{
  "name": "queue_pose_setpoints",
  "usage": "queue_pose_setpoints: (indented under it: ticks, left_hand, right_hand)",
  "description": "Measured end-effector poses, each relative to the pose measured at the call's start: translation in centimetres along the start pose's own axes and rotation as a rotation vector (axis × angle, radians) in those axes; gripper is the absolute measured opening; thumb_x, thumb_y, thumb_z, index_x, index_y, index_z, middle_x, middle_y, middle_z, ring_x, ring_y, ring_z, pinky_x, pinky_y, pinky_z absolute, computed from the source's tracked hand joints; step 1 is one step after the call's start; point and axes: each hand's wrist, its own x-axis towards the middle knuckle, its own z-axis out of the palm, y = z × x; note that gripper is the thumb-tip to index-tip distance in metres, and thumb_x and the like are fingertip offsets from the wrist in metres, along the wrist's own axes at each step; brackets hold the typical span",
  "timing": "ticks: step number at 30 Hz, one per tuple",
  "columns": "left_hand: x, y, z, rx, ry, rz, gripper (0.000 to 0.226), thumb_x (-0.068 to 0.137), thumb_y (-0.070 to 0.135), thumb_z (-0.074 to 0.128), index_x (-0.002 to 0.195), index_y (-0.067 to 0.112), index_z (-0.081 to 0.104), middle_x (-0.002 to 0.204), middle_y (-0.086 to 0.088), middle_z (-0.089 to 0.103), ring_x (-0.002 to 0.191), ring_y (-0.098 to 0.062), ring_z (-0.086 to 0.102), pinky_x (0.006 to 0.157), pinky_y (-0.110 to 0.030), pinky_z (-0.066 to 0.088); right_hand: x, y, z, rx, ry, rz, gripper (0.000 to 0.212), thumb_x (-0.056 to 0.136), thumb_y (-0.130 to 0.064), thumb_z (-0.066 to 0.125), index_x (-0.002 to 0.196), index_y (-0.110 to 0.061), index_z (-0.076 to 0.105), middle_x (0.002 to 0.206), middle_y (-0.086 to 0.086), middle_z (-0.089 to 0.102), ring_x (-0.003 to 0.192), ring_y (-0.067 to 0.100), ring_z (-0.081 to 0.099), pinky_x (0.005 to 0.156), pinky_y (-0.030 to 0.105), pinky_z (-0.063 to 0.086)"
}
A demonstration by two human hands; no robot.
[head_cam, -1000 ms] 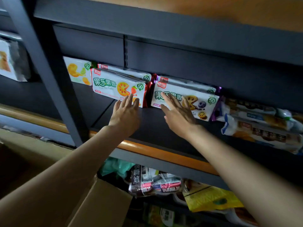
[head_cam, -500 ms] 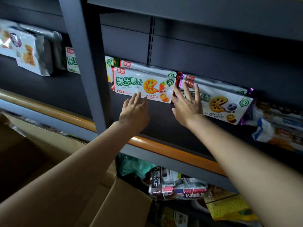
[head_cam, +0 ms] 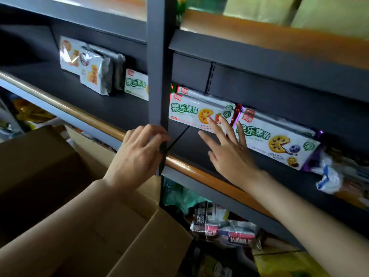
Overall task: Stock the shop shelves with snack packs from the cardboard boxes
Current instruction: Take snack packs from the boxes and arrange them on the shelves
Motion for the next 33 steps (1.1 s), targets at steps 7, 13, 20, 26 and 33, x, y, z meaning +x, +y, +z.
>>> queue_pose_setpoints:
  ticks: [7,13,20,26,33]
  left_hand:
    - [-1.9,-8.9,-3.3,0.118,-0.039,-0.247,0.032,0.082,0.019,0.042,0.111,0.014,0.055,0.111,-0.013,0.056,0.1,-0.034,0.057,0.08,-0.049,0.046]
    - [-1.8,-16.6,-5.8,0.225,-0.13,-0.291,0.033,0.076,0.007,0.065,0.109,0.008,0.063,0.11,-0.015,0.06,0.098,-0.037,0.059,0.08,-0.047,0.047]
    - [-3.6,-24.6,-5.3,0.197,-0.222,-0.477,0.04,0.092,0.019,0.049,0.132,0.018,0.046,0.139,-0.005,0.04,0.127,-0.025,0.038,0.105,-0.041,0.03]
    - [-0.5,-30.1,-3.5,0.213,-0.201,-0.58,0.045,0.094,0.022,0.046,0.138,0.02,0.037,0.145,-0.004,0.033,0.131,-0.024,0.032,0.106,-0.04,0.028]
    - [3.2,-34.8,-0.6,0.177,-0.152,-0.588,0.046,0.093,0.021,0.046,0.138,0.018,0.037,0.143,-0.008,0.031,0.128,-0.028,0.033,0.104,-0.042,0.029]
  right_hand:
    - [1.3,-11.0,-1.8,0.128,0.11,-0.216,0.077,0.072,-0.019,0.075,0.138,-0.024,0.035,0.15,0.011,0.027,0.138,0.031,0.022,0.106,0.055,0.014]
    - [11.8,-19.3,0.7,0.18,0.032,-0.207,0.071,0.064,-0.015,0.078,0.129,-0.026,0.052,0.145,0.012,0.041,0.135,0.033,0.037,0.112,0.055,0.018]
    - [20.9,-21.9,5.2,0.226,-0.157,-0.093,0.054,0.097,-0.028,0.043,0.148,-0.029,0.024,0.159,0.005,-0.007,0.146,0.026,-0.008,0.112,0.047,-0.012]
    - [29.0,-21.0,9.2,0.24,-0.148,0.074,0.053,0.098,-0.029,0.041,0.147,-0.028,0.023,0.158,0.005,-0.005,0.145,0.028,-0.005,0.115,0.051,-0.002]
    - [34.3,-14.3,15.6,0.044,-0.397,0.201,0.041,0.101,-0.036,0.029,0.13,-0.019,0.052,0.158,-0.004,-0.011,0.145,0.025,-0.014,0.114,0.051,-0.006]
